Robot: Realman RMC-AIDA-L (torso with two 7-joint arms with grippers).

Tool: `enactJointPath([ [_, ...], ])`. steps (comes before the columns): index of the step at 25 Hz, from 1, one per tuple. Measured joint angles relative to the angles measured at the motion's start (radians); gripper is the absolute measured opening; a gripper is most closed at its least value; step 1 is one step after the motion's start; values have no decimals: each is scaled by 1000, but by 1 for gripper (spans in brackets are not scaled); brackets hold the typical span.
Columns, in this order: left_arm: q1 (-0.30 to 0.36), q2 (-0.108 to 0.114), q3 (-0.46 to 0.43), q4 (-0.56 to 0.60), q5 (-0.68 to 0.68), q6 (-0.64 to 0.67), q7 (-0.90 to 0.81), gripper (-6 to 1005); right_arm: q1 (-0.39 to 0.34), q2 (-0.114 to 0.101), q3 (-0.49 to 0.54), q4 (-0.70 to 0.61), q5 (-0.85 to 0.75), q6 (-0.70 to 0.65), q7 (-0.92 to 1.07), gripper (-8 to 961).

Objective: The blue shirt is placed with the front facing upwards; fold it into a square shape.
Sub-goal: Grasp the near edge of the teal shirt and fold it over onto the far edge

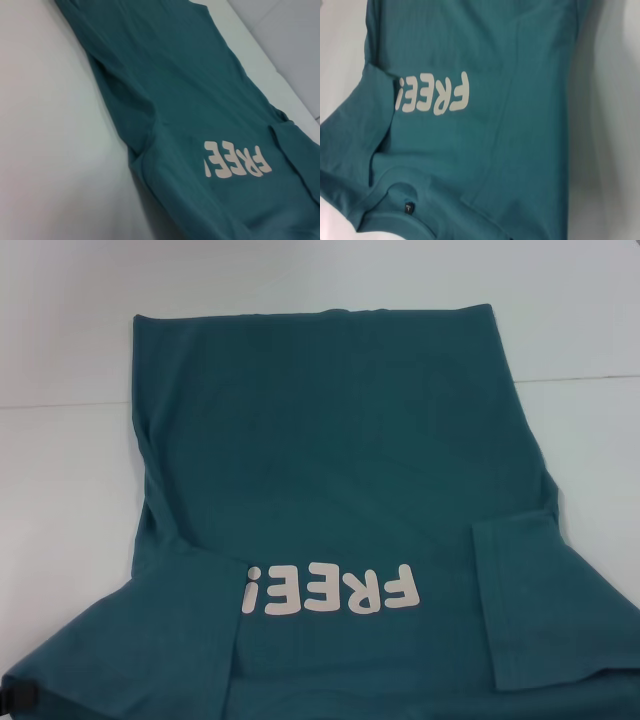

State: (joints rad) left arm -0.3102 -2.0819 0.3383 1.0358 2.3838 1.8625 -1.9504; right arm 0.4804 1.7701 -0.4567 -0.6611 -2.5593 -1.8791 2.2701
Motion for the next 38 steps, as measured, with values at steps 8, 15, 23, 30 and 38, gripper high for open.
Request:
enactJointPath([
  [8,-1,0,1,-8,-5,7,1,35,14,2,4,0,11,-11,0,9],
  [15,-60,16,-13,-54,-17,-2,-11,36,63,2,15,16,65,1,9,10],
  [23,-139,47,-19,-101,-28,-32,-56,36,109,2,24,38,76,18,18,10],
  [30,-185,63,-18,-124,-29,-51,-84,35,129,2,64,38,87,28,38,10],
  [38,-196,71,-19,-124,-39,-60,-103,35,128,1,72,55,106,42,42,9],
])
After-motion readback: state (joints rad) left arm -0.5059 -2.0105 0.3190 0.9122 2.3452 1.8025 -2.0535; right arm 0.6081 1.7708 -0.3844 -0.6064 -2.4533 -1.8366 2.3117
